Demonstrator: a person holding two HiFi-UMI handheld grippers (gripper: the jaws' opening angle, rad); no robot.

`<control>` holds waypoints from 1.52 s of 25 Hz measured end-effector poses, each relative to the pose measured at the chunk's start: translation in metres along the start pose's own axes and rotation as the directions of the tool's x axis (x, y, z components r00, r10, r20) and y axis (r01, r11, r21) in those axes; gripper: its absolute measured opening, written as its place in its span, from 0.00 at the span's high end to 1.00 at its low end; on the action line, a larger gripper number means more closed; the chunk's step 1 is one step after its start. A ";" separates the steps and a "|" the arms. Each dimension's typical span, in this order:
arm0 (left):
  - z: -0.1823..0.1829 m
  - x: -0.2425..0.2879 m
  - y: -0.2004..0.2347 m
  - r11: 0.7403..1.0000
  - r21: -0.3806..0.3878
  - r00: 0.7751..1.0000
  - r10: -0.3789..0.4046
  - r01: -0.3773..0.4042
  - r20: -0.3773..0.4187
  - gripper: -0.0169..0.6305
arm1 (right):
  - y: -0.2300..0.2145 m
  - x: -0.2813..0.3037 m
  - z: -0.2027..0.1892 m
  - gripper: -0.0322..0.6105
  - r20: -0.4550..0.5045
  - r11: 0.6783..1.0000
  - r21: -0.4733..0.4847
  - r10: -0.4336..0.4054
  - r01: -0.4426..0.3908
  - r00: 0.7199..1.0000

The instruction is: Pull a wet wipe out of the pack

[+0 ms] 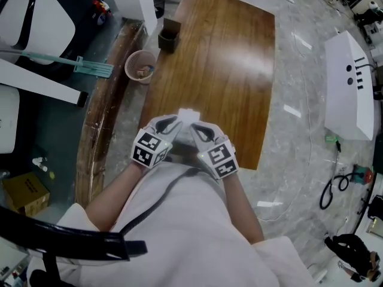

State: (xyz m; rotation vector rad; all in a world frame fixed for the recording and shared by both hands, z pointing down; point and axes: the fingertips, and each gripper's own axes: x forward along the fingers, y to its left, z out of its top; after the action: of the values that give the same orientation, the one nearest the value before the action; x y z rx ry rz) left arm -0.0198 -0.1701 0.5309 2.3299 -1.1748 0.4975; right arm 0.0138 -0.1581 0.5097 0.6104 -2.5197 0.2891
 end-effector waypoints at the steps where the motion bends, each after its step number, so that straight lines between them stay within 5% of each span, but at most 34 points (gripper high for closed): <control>1: 0.003 -0.001 -0.001 1.000 0.004 1.000 -0.001 0.001 0.006 0.83 | -0.001 -0.003 0.003 0.93 0.012 1.000 0.004 -0.005 0.005 1.000; 16: 0.049 -0.016 -0.013 0.999 0.040 0.994 -0.009 0.004 0.110 0.83 | -0.012 -0.049 0.048 0.93 0.182 0.996 0.042 -0.084 0.077 0.980; 26: 0.102 -0.041 -0.026 0.999 0.054 0.968 -0.015 0.002 0.249 0.90 | -0.027 -0.085 0.079 0.93 0.356 0.977 0.135 -0.205 0.166 0.912; 38: 0.106 -0.047 -0.018 0.998 0.051 0.964 0.009 -0.024 0.266 0.92 | -0.031 -0.088 0.077 0.94 0.346 0.974 0.142 -0.217 0.178 0.913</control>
State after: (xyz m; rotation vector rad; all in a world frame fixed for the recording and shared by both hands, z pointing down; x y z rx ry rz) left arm -0.0205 -0.1907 0.4152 2.4928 -1.3162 0.2269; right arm 0.0610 -0.1778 0.4001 1.0385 -2.7703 0.2575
